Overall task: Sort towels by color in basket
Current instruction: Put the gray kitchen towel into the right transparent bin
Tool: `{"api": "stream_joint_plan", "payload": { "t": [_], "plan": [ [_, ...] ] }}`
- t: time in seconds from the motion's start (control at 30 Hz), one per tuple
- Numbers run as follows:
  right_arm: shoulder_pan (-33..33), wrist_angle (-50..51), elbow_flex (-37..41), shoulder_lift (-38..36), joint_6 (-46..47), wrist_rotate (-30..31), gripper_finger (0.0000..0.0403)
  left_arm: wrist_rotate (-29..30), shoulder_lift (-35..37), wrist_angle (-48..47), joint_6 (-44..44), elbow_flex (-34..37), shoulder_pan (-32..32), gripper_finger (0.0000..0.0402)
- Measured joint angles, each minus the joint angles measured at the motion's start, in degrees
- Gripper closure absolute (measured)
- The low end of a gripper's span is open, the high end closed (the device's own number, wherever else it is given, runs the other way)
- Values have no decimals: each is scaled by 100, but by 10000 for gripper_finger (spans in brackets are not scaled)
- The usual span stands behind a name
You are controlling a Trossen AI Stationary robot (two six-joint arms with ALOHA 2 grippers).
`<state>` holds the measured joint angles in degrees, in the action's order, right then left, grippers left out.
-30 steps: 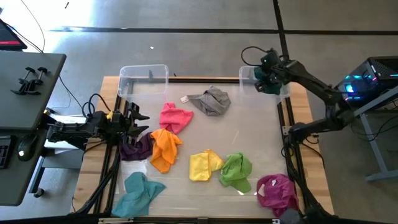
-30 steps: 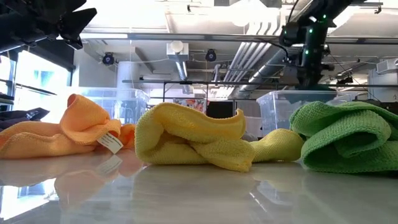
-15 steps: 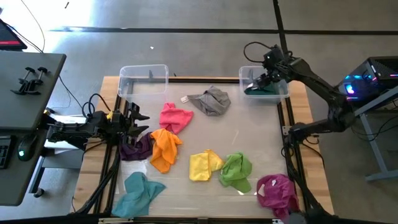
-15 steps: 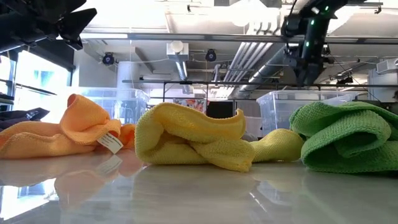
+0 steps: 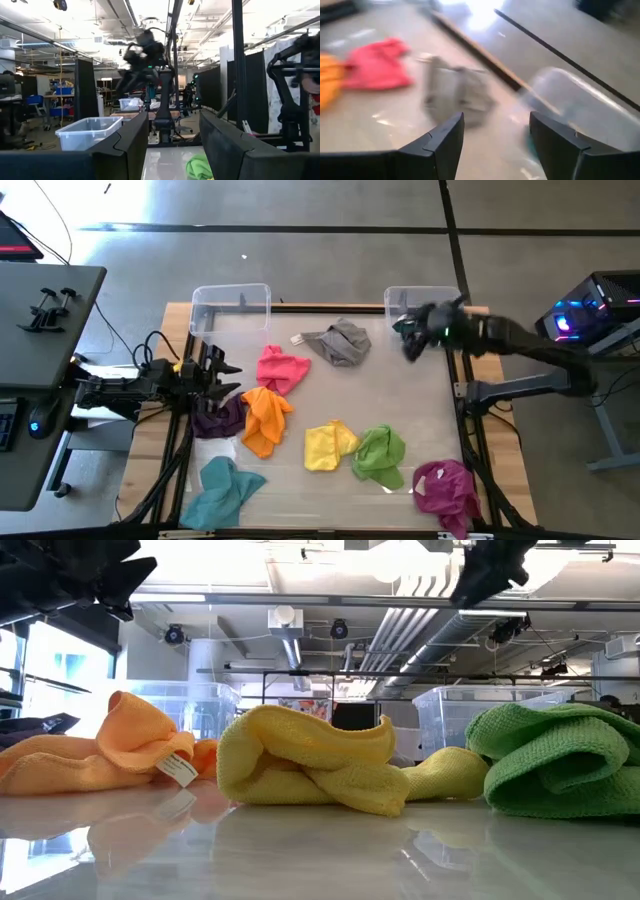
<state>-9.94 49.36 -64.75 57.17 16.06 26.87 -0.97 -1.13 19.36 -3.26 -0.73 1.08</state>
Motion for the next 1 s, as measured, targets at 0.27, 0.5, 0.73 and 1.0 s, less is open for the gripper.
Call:
{"api": "stream_joint_plan", "payload": {
  "t": [0.27, 0.5, 0.73, 1.0],
  "plan": [
    [2318, -1638, 1511, 332, 9, -598, 183, 150, -235, 28, -159, 0, -2, 239],
    [3186, -2849, 2535, 927, 1668, 55, 183, 859, -1237, 207, -1, -178, -370, 242],
    [3387, -3661, 3167, 1555, 2458, 763, 183, 1817, -2936, 85, -167, -939, -920, 255],
    [3212, -4300, 3213, 2078, 2259, 1794, 183, 1956, -4698, 126, -394, -2054, -994, 259]
  ]
}}
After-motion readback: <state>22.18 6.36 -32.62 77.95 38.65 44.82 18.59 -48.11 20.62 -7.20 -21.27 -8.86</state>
